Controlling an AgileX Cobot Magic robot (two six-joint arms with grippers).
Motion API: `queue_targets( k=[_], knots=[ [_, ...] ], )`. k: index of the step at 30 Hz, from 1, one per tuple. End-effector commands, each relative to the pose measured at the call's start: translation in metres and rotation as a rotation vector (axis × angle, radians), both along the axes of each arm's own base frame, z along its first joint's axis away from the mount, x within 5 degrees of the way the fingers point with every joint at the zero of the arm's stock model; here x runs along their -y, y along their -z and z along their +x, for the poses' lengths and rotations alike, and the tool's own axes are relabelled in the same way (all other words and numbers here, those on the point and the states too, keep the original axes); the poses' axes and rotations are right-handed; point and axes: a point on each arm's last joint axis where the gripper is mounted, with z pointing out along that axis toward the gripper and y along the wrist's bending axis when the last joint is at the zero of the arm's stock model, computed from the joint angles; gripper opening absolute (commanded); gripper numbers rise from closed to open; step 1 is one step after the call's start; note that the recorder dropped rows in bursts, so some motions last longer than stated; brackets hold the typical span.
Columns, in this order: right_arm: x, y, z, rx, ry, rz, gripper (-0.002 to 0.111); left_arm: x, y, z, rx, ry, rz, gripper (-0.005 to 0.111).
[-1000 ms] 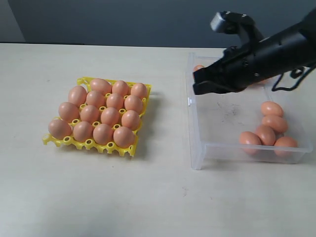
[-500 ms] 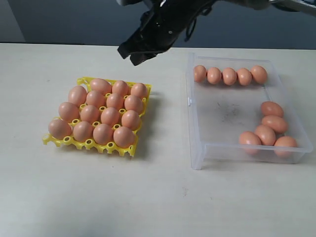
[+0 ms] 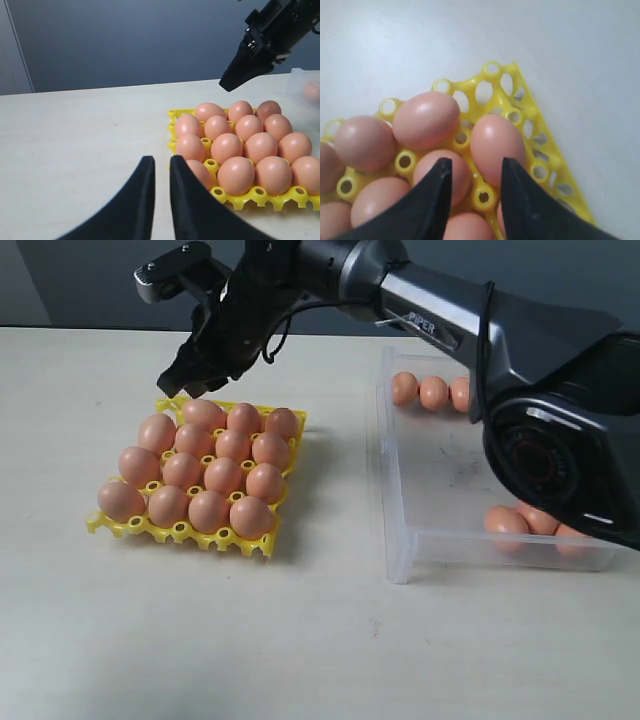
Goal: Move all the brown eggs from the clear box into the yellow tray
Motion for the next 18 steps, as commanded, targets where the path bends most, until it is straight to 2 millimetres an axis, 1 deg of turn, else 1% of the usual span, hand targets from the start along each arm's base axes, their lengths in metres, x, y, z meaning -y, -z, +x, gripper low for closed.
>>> queue_targets(
  k=[1, 4, 5, 6, 9, 10, 12, 16, 18],
  knots=[
    [-0.009, 0.008, 0.005, -0.012, 0.024, 0.074, 0.033, 0.0, 0.002, 0.001, -0.005, 0.002, 0.001, 0.012],
    [-0.012, 0.019, 0.008, -0.023, 0.033, 0.077, 0.033, 0.0, 0.002, 0.001, -0.005, 0.002, 0.001, 0.012],
    [-0.012, 0.021, 0.009, -0.026, 0.038, 0.08, 0.035, 0.0, 0.002, 0.001, -0.005, 0.002, 0.001, 0.012],
    [-0.013, 0.027, 0.01, -0.04, 0.043, 0.076, 0.039, 0.0, 0.002, 0.001, -0.005, 0.002, 0.001, 0.012],
    [-0.014, 0.034, 0.01, -0.06, 0.05, 0.079, 0.054, 0.0, 0.002, 0.001, -0.005, 0.002, 0.001, 0.012],
    [-0.014, 0.036, 0.01, -0.063, 0.051, 0.076, 0.056, 0.0, 0.002, 0.001, -0.005, 0.002, 0.001, 0.012],
    [-0.015, 0.037, 0.01, -0.062, 0.051, 0.079, 0.054, 0.0, 0.002, 0.001, -0.005, 0.002, 0.001, 0.012],
    [-0.017, 0.036, 0.012, -0.044, 0.063, 0.104, 0.045, 0.0, 0.002, 0.001, -0.005, 0.002, 0.001, 0.012],
    [-0.017, 0.035, 0.013, -0.029, 0.07, 0.116, 0.045, 0.0, 0.002, 0.001, -0.005, 0.002, 0.001, 0.012]
  ],
)
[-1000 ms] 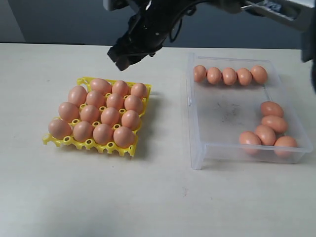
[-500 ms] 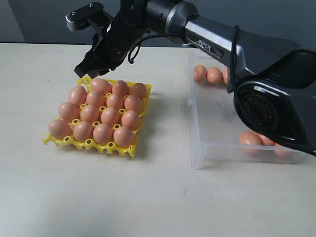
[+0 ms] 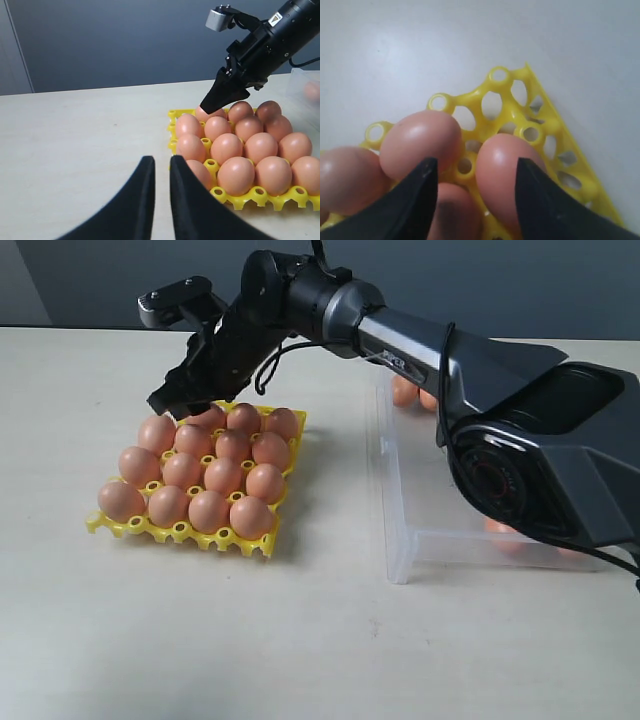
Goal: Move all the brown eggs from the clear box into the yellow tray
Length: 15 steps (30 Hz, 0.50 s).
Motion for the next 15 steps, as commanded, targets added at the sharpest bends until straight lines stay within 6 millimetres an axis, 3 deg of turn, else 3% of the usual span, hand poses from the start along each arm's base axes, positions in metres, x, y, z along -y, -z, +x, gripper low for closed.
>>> queue_targets(
  k=[1, 10, 15],
  knots=[
    [-0.003, -0.007, 0.003, 0.04, 0.021, 0.044, 0.045, 0.0, 0.002, 0.001, -0.005, 0.002, 0.001, 0.012],
    [-0.002, -0.01, 0.011, 0.142, 0.042, 0.041, 0.045, 0.0, 0.002, 0.001, -0.005, 0.002, 0.001, 0.012],
    [-0.004, 0.009, 0.012, 0.118, 0.045, 0.026, 0.045, 0.0, 0.002, 0.001, -0.005, 0.002, 0.001, 0.012]
  ],
)
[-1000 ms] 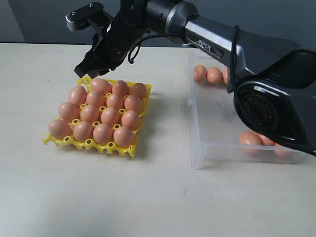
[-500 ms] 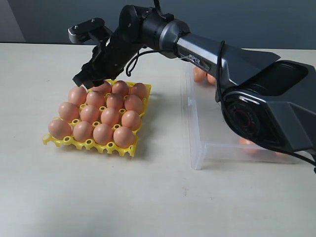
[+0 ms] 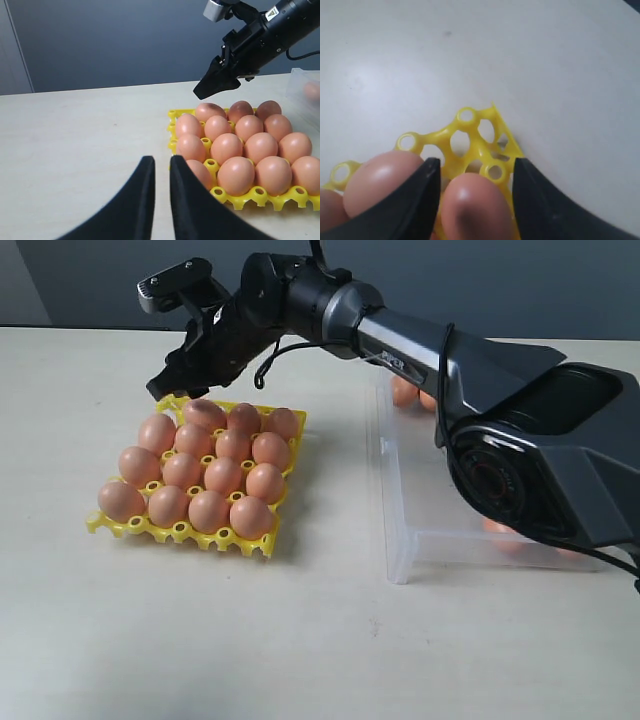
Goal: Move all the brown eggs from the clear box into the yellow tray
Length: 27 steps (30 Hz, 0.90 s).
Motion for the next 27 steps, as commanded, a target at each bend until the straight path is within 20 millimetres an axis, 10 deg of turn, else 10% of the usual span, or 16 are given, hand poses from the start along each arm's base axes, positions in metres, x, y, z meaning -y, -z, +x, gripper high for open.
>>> queue_targets(
  k=[1, 12, 21, 27],
  knots=[
    [-0.002, 0.02, 0.001, -0.024, 0.002, -0.013, 0.045, 0.0, 0.002, 0.001, -0.005, 0.002, 0.001, 0.012],
    [-0.004, 0.038, -0.001, -0.046, -0.01, -0.051, 0.052, 0.0, 0.002, 0.001, -0.005, 0.002, 0.001, 0.012],
    [-0.005, 0.036, 0.0, -0.037, -0.006, -0.04, 0.004, 0.0, 0.002, 0.001, -0.005, 0.002, 0.001, 0.012],
    [-0.007, 0.014, -0.001, 0.002, 0.001, -0.004, 0.0, 0.0, 0.002, 0.001, -0.005, 0.002, 0.001, 0.012]
  ],
)
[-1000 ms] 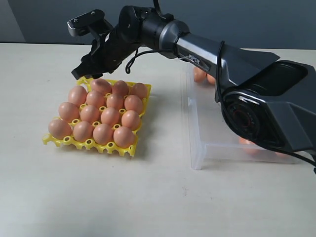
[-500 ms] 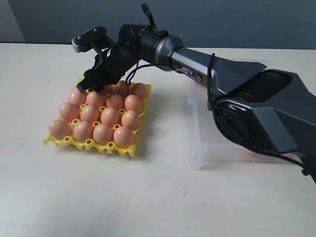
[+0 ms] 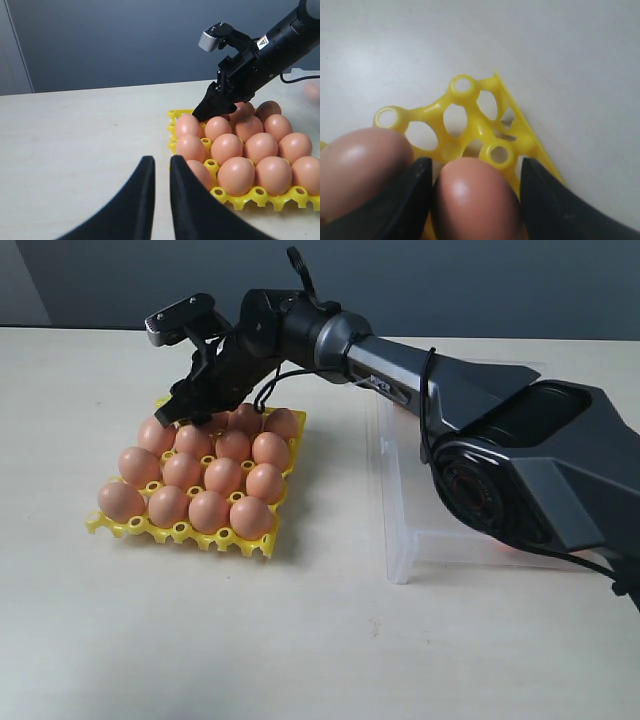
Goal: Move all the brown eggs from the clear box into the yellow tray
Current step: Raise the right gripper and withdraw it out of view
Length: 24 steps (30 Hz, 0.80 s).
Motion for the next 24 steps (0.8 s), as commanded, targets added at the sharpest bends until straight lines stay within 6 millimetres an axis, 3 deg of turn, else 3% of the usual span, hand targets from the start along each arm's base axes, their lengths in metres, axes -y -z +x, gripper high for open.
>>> queue_targets(
  k=[1, 6, 12, 15, 17, 19, 24],
  knots=[
    [-0.002, -0.026, -0.002, 0.042, 0.01, 0.041, 0.0, 0.0, 0.002, 0.001, -0.005, 0.002, 0.001, 0.012],
    [-0.002, -0.042, -0.004, 0.041, 0.02, 0.065, 0.0, 0.0, 0.002, 0.001, -0.005, 0.002, 0.001, 0.012],
    [0.0, -0.039, -0.009, -0.036, 0.035, 0.046, 0.0, 0.0, 0.002, 0.001, -0.005, 0.002, 0.001, 0.012],
    [0.007, -0.042, -0.013, -0.05, 0.009, -0.049, 0.0, 0.0, 0.002, 0.001, -0.005, 0.002, 0.001, 0.012],
    [0.017, -0.063, -0.01, -0.003, 0.098, -0.093, 0.0, 0.0, 0.002, 0.001, -0.005, 0.002, 0.001, 0.012],
    [0.032, -0.097, -0.006, 0.082, 0.225, -0.127, 0.0, 0.0, 0.002, 0.001, -0.005, 0.002, 0.001, 0.012],
    [0.055, -0.146, -0.022, 0.102, 0.253, -0.216, 0.0, 0.0, 0.002, 0.001, -0.005, 0.002, 0.001, 0.012]
  ],
)
